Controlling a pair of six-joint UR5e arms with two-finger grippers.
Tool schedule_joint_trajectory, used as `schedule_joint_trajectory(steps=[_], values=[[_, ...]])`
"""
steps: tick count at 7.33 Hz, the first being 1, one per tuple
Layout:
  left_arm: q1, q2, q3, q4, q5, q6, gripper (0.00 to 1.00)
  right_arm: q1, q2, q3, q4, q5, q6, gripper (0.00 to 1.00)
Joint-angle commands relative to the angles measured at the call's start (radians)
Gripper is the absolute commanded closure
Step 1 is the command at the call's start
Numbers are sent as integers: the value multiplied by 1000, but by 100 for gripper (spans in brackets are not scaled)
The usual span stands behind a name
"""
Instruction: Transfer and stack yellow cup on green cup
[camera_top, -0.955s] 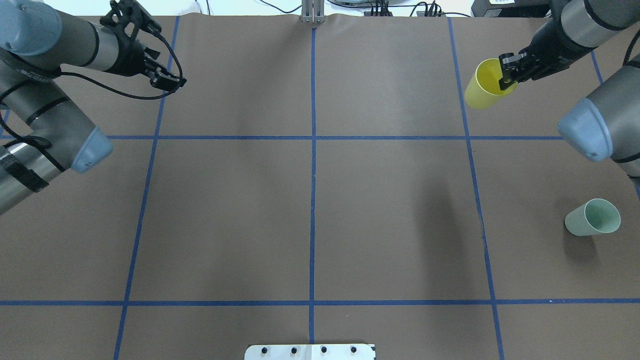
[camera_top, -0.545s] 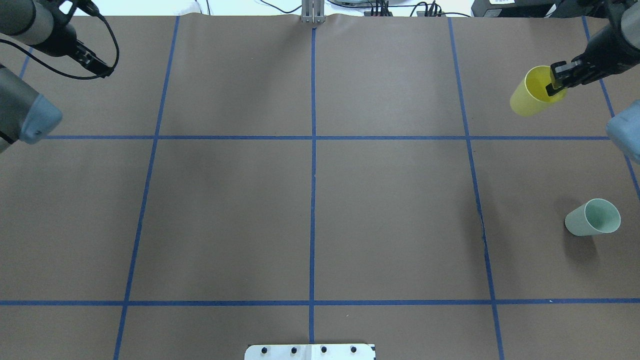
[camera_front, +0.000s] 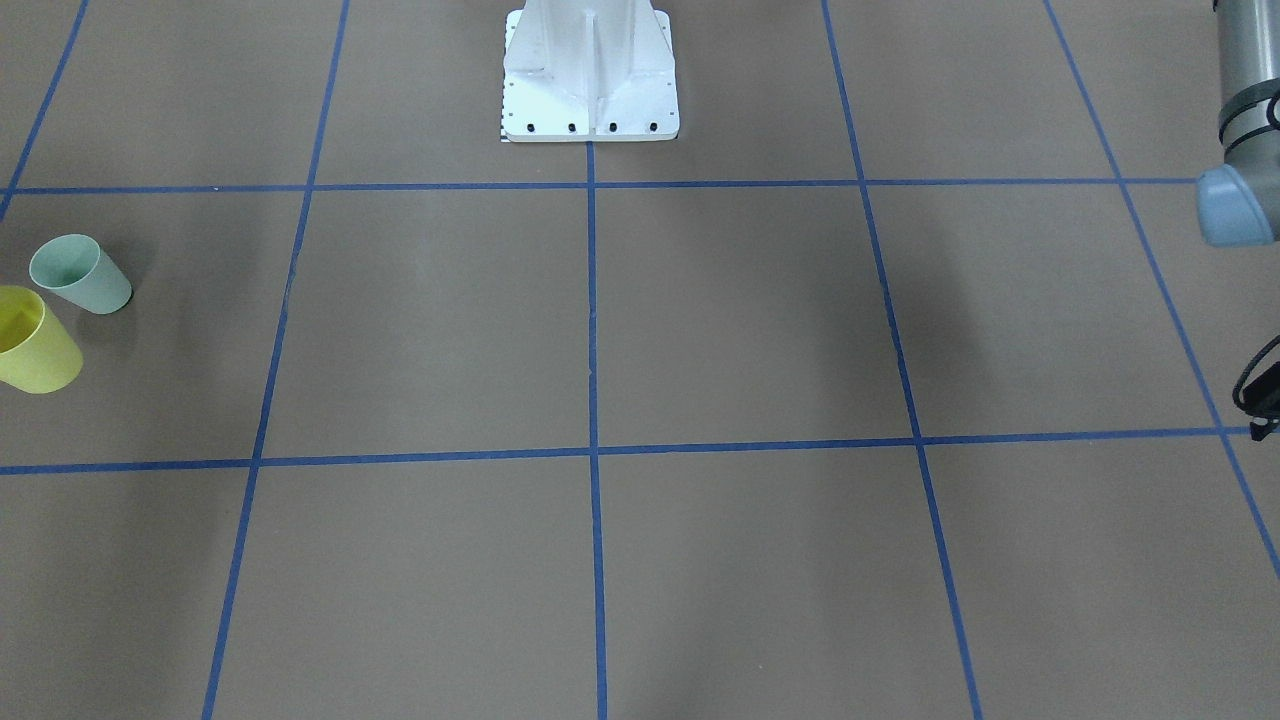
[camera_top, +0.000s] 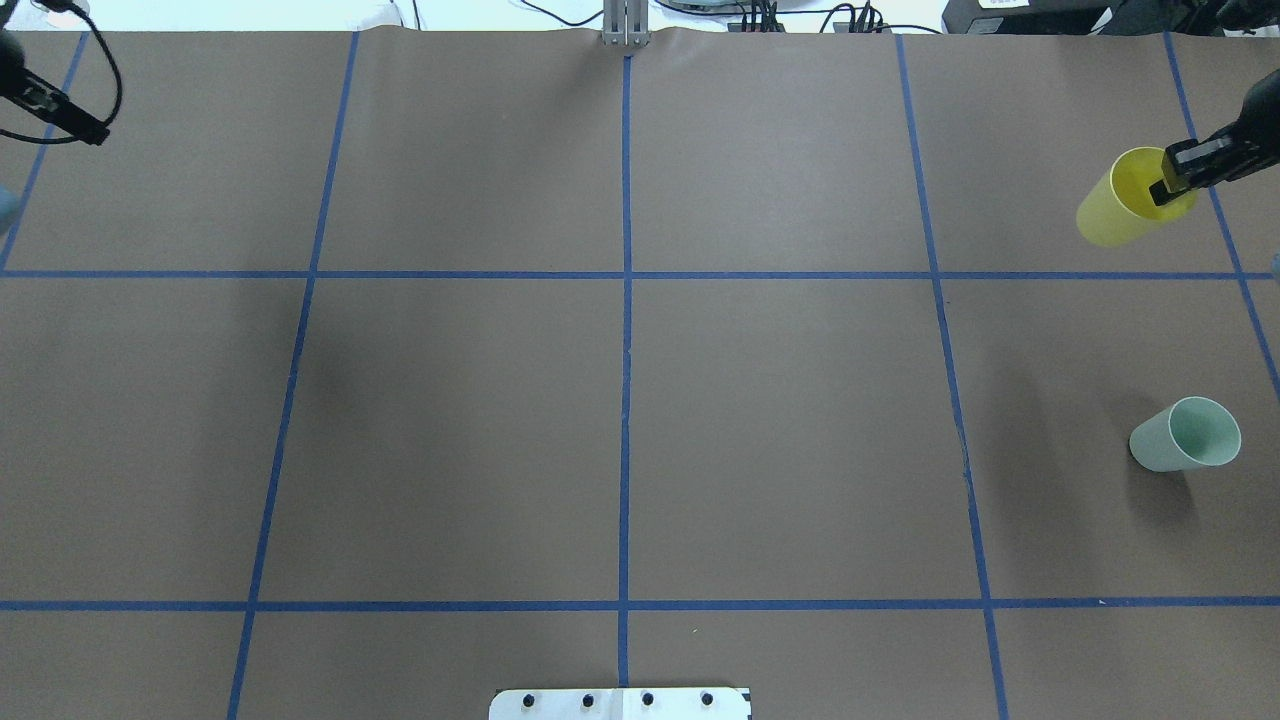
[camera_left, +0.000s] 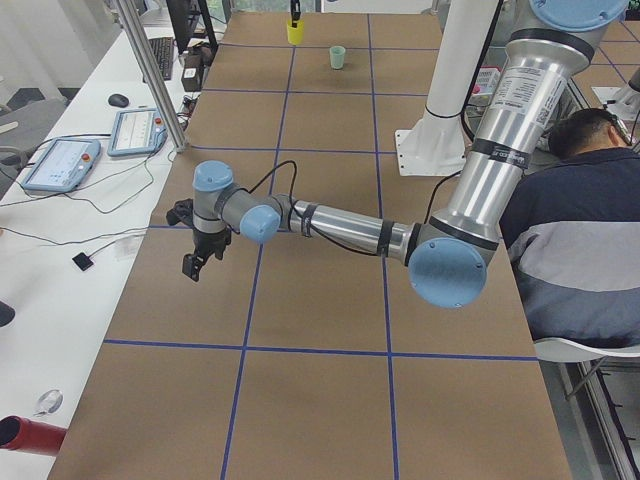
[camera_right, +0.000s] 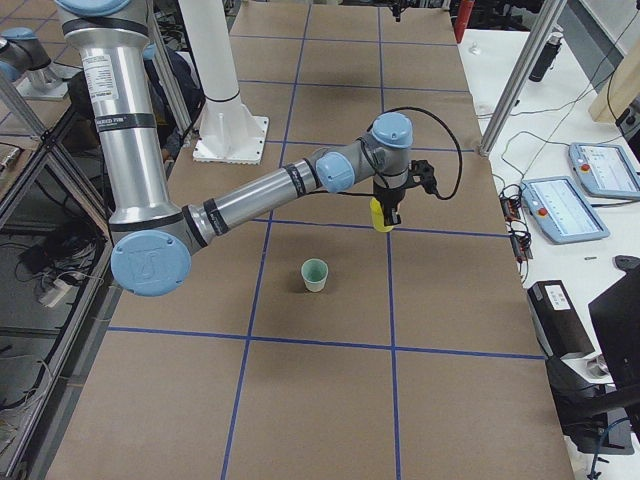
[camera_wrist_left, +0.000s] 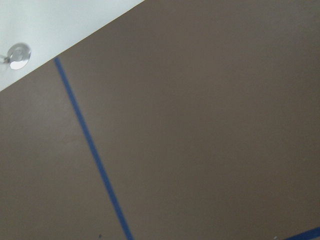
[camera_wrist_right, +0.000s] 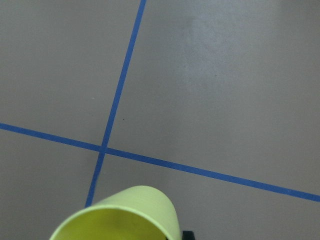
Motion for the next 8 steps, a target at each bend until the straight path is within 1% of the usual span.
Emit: schedule_joint_trajectory(steps=[1, 2, 3, 4, 5, 6, 7, 8], values=[[-57, 69, -28, 96, -7, 15, 0, 30, -61, 20, 3, 36, -68, 100], [-73, 121, -35, 97, -40, 18, 0, 36, -90, 45, 3, 37, -74, 100], [-144, 174, -41, 91, -161, 18, 0, 36, -121, 71, 3, 37, -74, 100], [-195, 218, -73, 91, -226, 24, 0, 36, -146, 91, 5, 37, -74, 100], [-212, 290, -134, 100, -229, 134, 0, 36, -170, 108, 5, 37, -74, 100], [-231, 332, -180, 134, -228, 174, 0, 36, -195, 125, 5, 37, -59, 100], [-244, 350, -240, 239, -228, 178, 0, 35, -215, 128, 5, 37, -53, 100], [-249, 366, -303, 308, -228, 185, 0, 35, -227, 136, 5, 37, -38, 100]])
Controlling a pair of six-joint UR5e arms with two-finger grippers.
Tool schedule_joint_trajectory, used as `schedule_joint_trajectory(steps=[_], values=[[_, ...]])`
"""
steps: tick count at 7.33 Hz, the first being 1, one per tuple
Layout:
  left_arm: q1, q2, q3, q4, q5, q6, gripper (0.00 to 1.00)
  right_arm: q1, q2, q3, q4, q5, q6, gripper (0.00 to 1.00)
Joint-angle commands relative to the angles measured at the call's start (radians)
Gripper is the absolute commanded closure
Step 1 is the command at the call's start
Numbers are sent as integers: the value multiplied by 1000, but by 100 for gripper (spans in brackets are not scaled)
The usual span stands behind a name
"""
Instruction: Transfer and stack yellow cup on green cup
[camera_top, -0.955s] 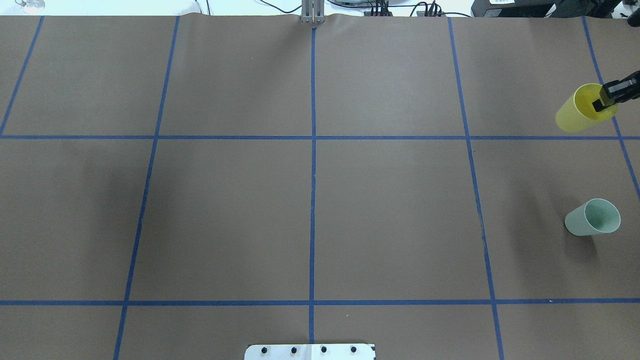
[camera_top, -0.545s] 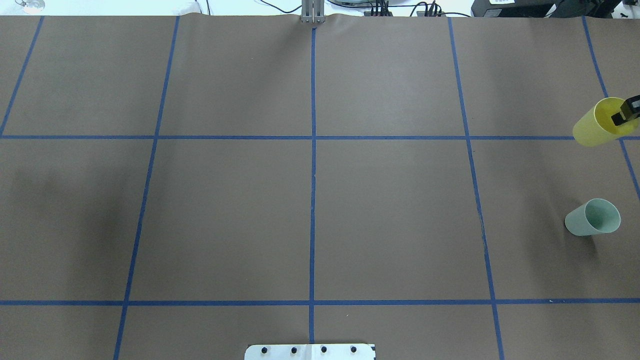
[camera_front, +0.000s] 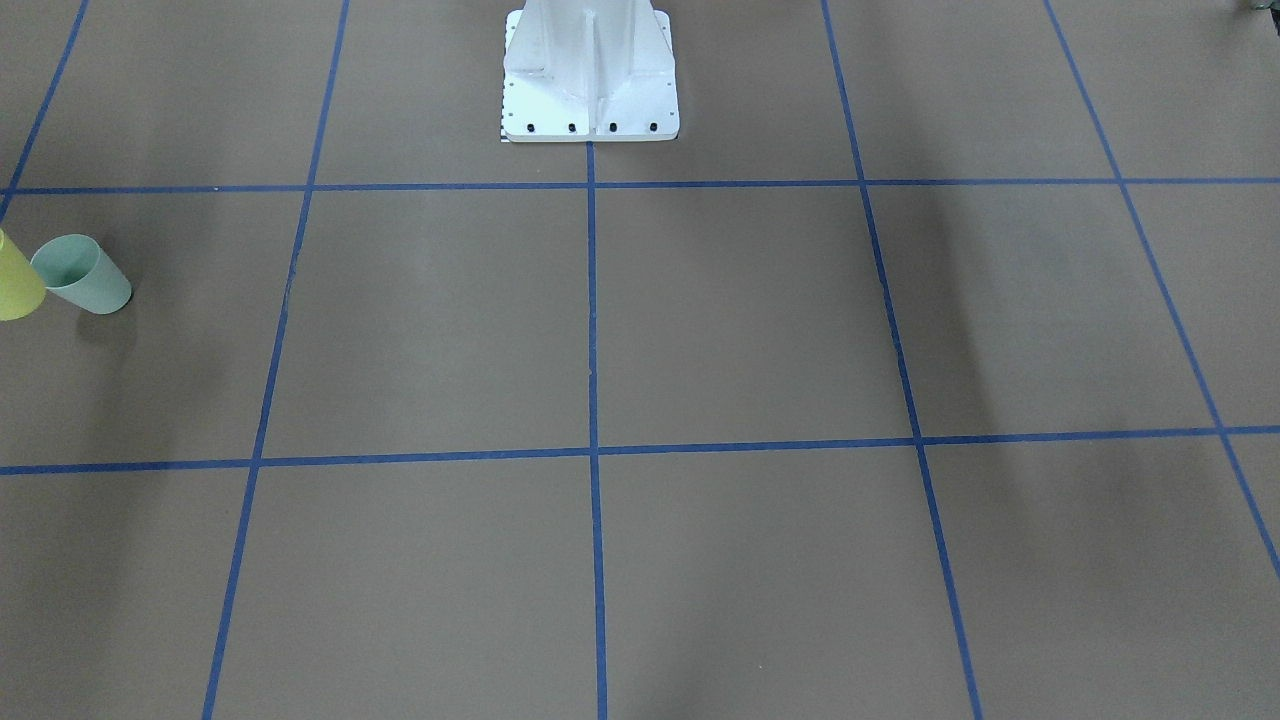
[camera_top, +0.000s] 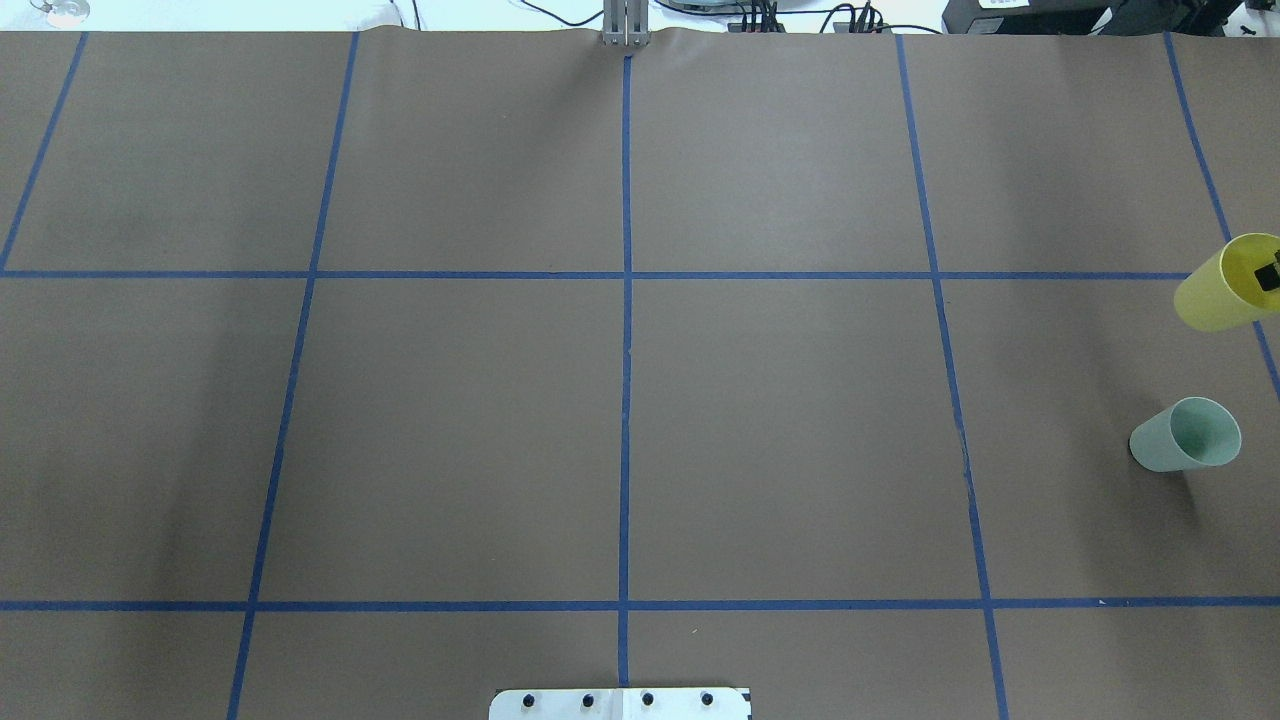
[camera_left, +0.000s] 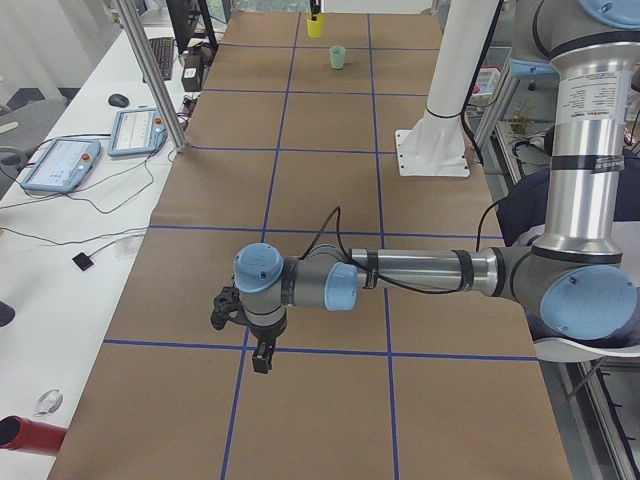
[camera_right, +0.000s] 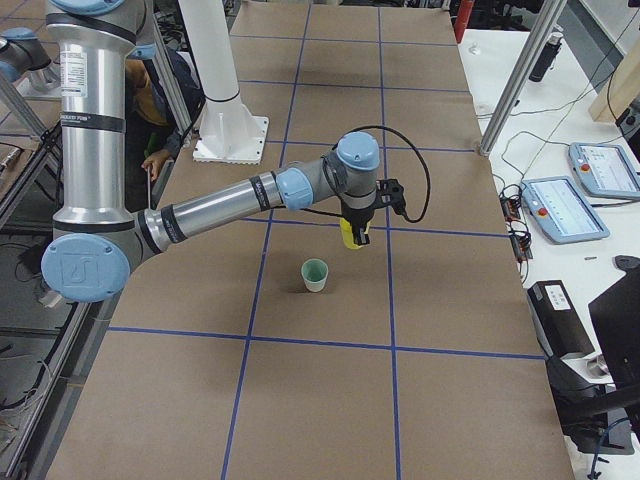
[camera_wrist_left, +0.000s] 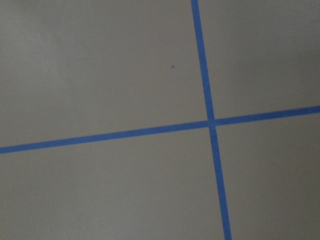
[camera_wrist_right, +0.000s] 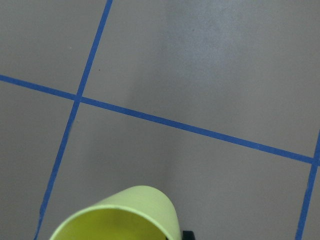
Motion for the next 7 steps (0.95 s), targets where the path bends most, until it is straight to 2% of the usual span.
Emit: schedule_joint_trajectory(steps=[1, 2, 3, 5, 7], values=[[-21, 85, -130, 100, 0, 29, 0, -2, -53, 37, 2, -1, 55, 100], [-21, 99, -160, 102, 0, 29, 0, -4, -121, 49, 59, -1, 61, 100], [-21, 104, -160, 100, 1, 29, 0, -7, -203, 48, 174, 0, 81, 100], [-21, 106, -160, 99, 0, 29, 0, -37, -290, 31, 309, 5, 133, 100], [-22, 106, -163, 99, -2, 29, 0, -76, -300, -49, 429, 9, 159, 100]])
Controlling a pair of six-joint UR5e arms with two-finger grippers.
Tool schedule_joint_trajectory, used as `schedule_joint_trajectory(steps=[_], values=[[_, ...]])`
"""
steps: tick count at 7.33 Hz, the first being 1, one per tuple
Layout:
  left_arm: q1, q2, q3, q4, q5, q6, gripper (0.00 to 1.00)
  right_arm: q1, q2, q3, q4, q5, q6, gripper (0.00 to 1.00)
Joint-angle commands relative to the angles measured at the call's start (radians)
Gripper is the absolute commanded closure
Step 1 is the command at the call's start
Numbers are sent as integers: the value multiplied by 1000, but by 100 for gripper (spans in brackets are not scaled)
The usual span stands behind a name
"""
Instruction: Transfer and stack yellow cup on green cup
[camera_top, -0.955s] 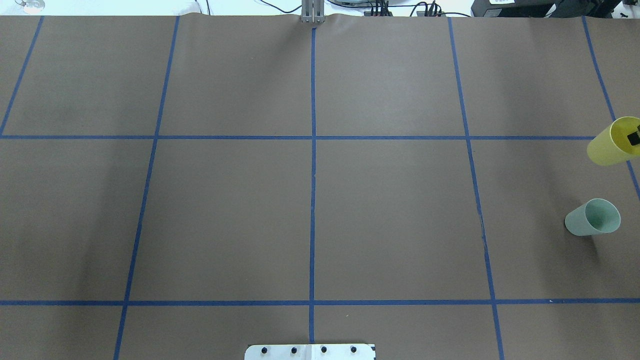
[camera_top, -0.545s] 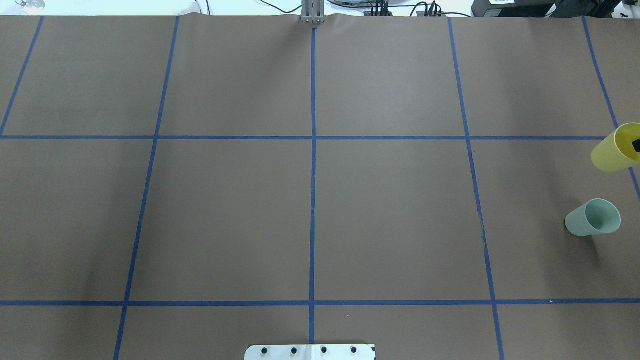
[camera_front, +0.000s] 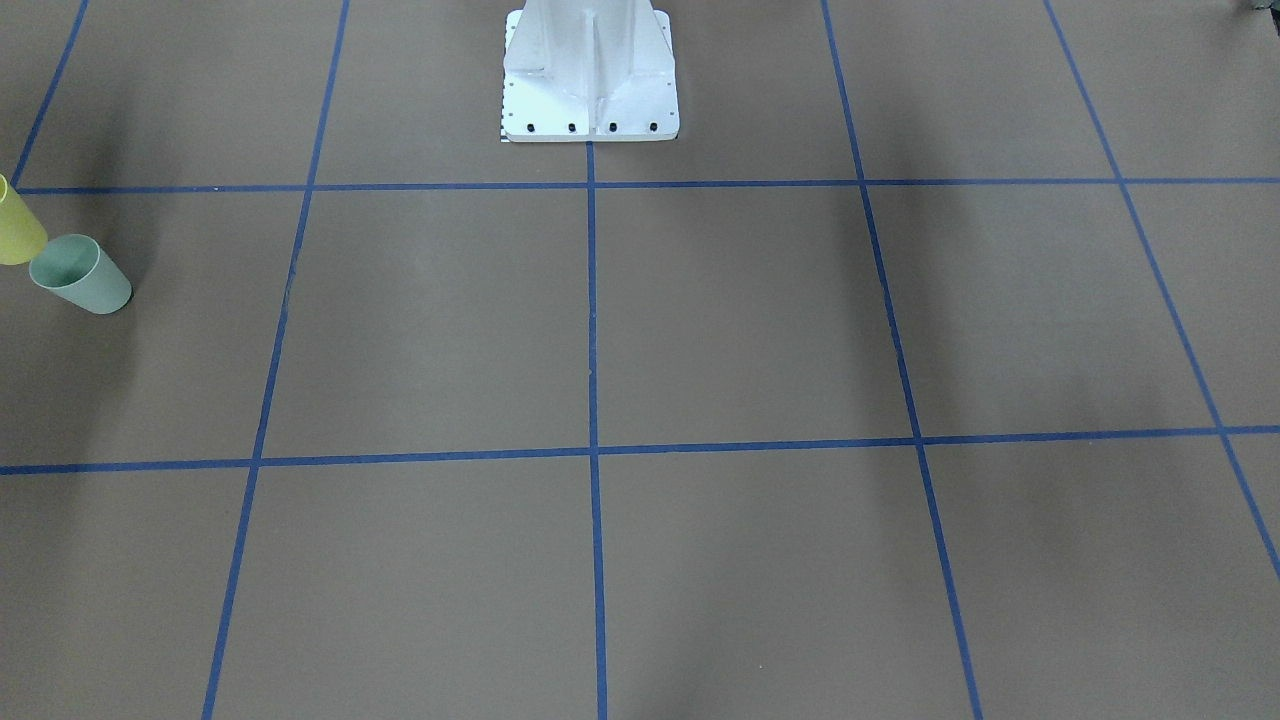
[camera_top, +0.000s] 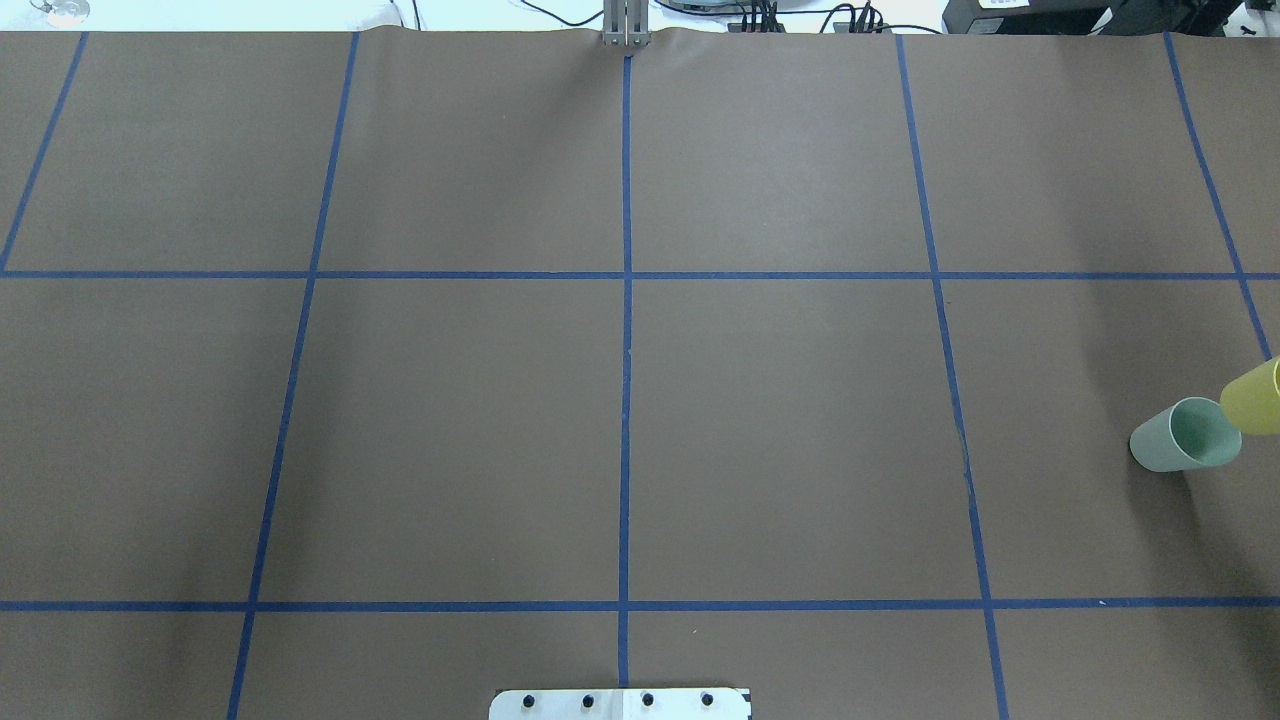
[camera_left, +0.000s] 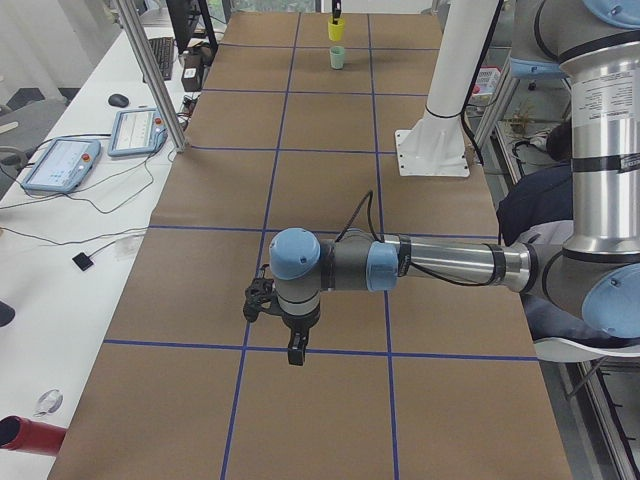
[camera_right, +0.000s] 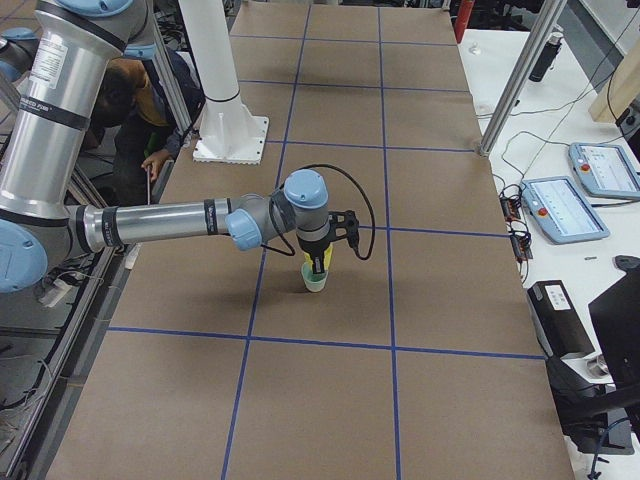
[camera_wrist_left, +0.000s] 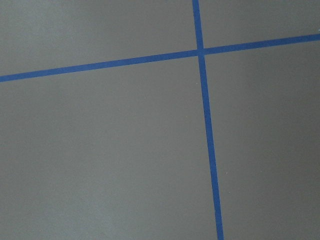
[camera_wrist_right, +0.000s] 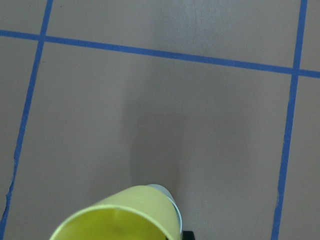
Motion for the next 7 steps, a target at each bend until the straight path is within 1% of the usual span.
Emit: schedule_joint_trajectory(steps=[1, 2, 3, 6, 7], values=[[-1, 1, -2, -2, 1, 0, 0, -45, -12, -58, 131, 6, 88, 100], [-1, 1, -2, -2, 1, 0, 0, -86, -10, -76, 167, 6, 128, 100], [-1, -1, -2, -2, 1, 0, 0, -98, -1, -105, 199, 6, 132, 100], [-1, -4, -2, -2, 1, 0, 0, -99, 0, -113, 209, 6, 130, 100], [-1, -6, -2, -2, 1, 0, 0, -99, 0, -113, 207, 8, 130, 64]])
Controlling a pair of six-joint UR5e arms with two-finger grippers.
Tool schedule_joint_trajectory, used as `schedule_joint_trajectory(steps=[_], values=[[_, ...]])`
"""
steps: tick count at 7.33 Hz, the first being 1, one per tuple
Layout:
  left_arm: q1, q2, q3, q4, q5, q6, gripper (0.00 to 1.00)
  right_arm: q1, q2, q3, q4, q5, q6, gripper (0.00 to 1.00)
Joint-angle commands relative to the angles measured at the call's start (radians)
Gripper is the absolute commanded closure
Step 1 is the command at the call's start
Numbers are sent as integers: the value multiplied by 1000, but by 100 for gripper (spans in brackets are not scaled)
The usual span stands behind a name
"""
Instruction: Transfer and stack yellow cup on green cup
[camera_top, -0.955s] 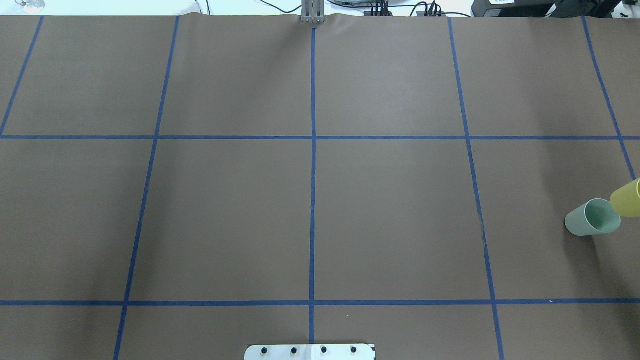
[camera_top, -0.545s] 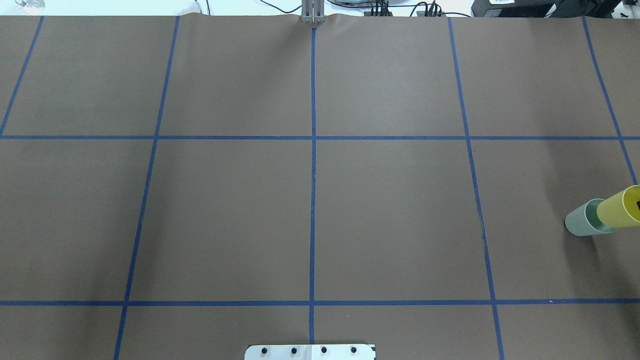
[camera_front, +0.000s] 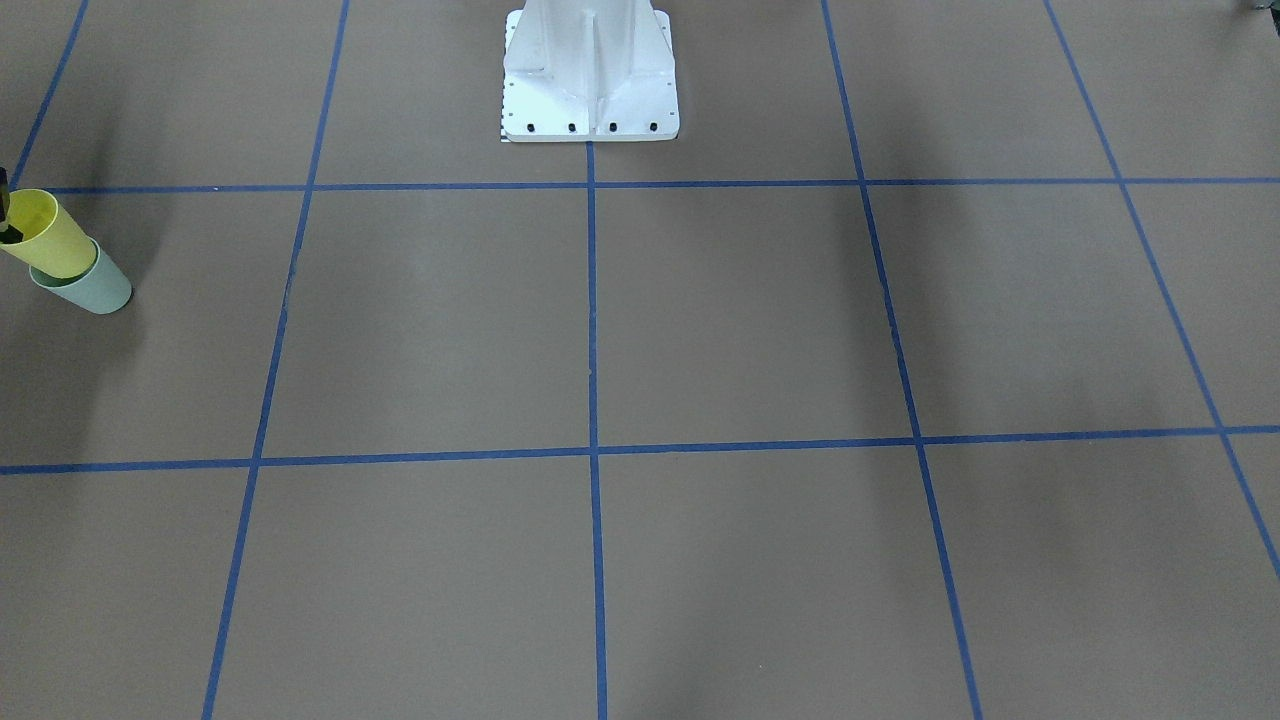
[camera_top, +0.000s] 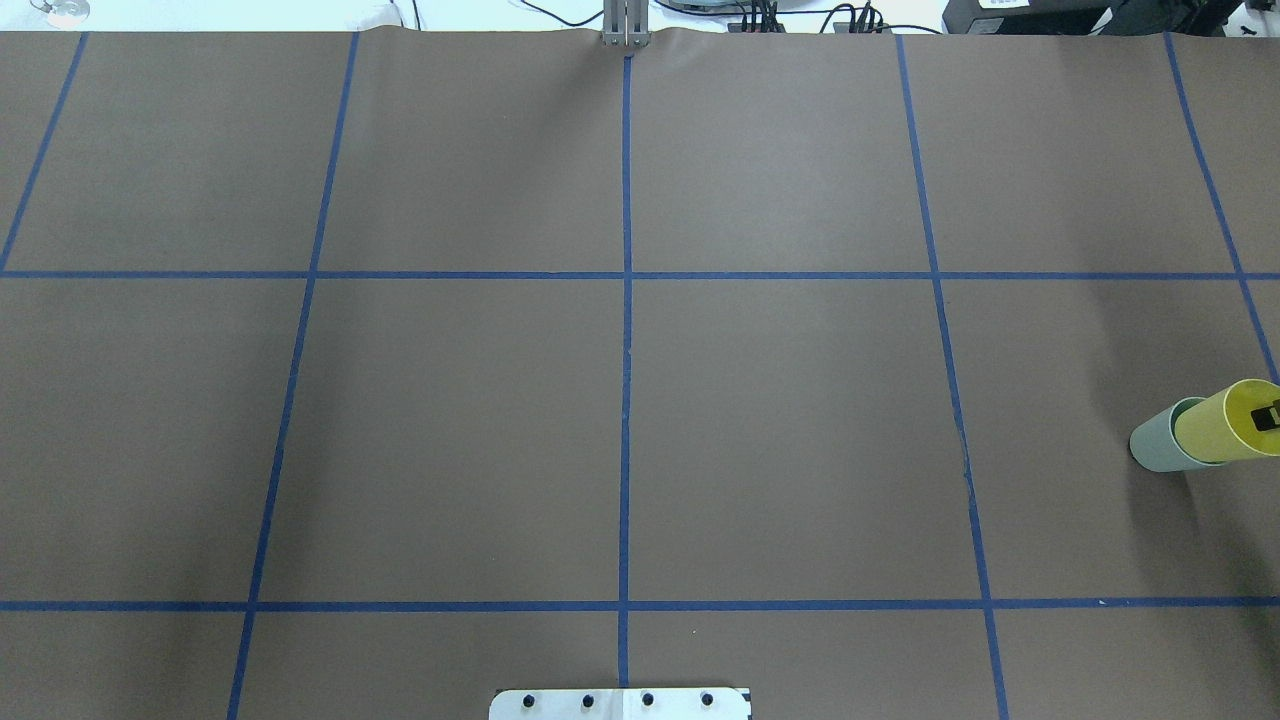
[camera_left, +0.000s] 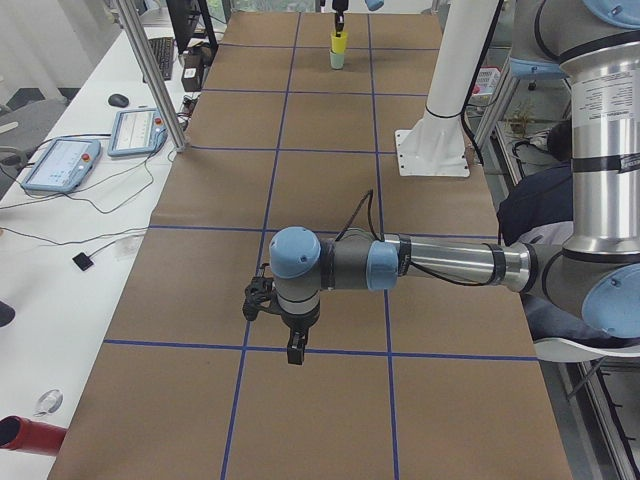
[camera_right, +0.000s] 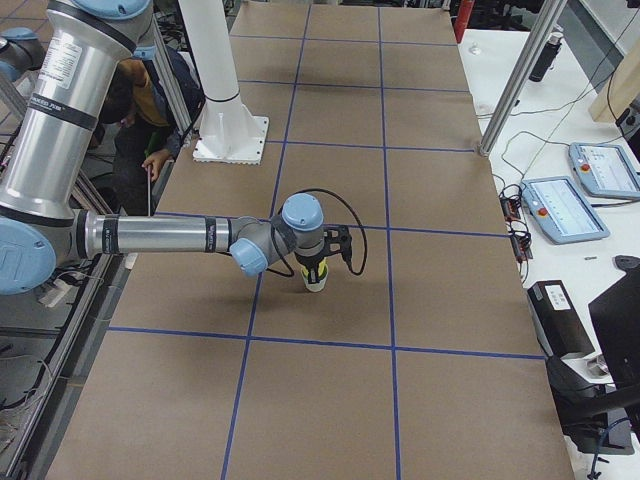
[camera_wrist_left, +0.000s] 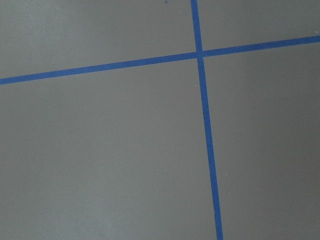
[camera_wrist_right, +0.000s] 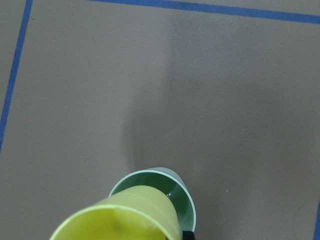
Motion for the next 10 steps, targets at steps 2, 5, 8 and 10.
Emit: schedule_joint_trajectory(steps=[2, 5, 8, 10], values=[[0, -2, 0, 0, 0, 0, 0, 1, 8, -3, 2, 0, -5, 0], [0, -2, 1, -2, 6, -2, 0, 36, 34, -17, -67, 0, -41, 0], [0, -2, 12, -5, 5, 0, 0, 235, 115, -15, -396, -16, -408, 0], [0, -3, 13, -6, 6, 2, 0, 352, 140, -17, -544, -45, -596, 0]])
